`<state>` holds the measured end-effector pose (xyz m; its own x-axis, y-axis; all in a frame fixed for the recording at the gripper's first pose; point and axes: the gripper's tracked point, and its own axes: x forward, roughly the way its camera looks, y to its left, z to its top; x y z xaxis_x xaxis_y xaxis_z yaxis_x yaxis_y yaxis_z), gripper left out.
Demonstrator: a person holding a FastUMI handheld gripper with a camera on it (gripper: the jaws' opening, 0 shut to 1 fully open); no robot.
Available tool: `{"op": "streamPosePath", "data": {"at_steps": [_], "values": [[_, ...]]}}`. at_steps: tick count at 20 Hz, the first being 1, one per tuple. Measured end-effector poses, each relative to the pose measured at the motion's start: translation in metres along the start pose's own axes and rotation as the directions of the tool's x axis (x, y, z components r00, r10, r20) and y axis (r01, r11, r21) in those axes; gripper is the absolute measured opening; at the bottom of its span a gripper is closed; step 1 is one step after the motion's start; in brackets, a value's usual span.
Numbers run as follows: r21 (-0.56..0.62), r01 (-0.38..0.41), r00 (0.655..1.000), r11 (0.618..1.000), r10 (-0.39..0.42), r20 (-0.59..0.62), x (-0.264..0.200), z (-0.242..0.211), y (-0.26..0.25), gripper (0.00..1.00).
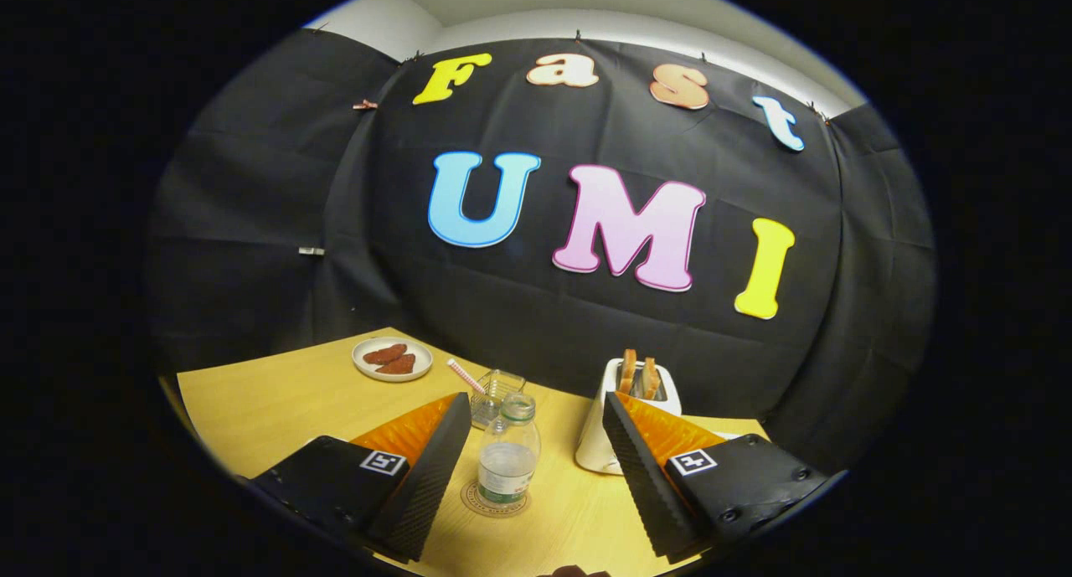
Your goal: Take the bottle from table, then pour the juice into the cup, finally place the bottle on the coaster
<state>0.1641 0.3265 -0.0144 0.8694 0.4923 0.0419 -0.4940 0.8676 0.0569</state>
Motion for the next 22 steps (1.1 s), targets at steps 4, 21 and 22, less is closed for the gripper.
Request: {"op": "streamPosePath", "data": {"at_steps": [4,21,22], "values": [[-0.052,0.108,0.993,0.993,-0.105,0.062,-0.037,0.052,-0.02,0.97],[-0.005,0.288,0.957,0.958,-0.288,-0.037,-0.156,0.077,-0.007,0.97],[0.001,0.294,0.955,0.956,-0.293,-0.03,-0.158,0.082,-0.008,0.98]]}}
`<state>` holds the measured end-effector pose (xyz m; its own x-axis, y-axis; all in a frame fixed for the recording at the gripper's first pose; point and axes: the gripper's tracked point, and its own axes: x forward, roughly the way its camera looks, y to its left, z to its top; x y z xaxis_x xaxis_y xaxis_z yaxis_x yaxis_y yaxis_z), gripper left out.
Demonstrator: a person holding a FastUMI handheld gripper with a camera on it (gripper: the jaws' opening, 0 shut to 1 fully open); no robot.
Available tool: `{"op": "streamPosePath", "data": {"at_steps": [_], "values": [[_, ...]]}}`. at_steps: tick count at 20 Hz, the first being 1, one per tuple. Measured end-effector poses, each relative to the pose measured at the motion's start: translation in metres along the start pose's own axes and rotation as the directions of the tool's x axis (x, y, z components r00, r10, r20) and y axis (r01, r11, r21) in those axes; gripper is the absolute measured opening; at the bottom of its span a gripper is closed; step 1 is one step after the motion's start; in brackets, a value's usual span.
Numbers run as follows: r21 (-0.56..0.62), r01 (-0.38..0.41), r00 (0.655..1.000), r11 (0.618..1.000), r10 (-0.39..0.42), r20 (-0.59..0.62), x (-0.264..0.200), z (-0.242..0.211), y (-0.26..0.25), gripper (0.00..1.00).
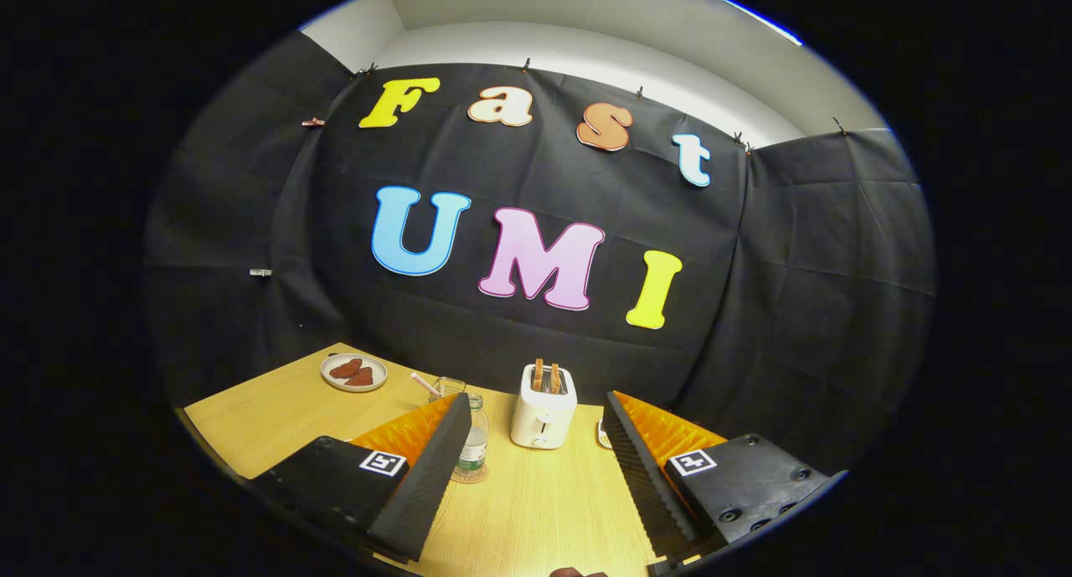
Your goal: Take the bottle from table, then pour the juice into the cup, finally place the bottle on the coaster
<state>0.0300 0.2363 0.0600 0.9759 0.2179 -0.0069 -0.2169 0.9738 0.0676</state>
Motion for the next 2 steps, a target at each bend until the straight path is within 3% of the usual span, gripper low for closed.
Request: {"op": "streamPosePath", "data": {"at_steps": [2], "values": [[0.024,0.014,1.0,1.0,-0.014,0.013,-0.0032,0.0106,-0.0035,0.97]]}}
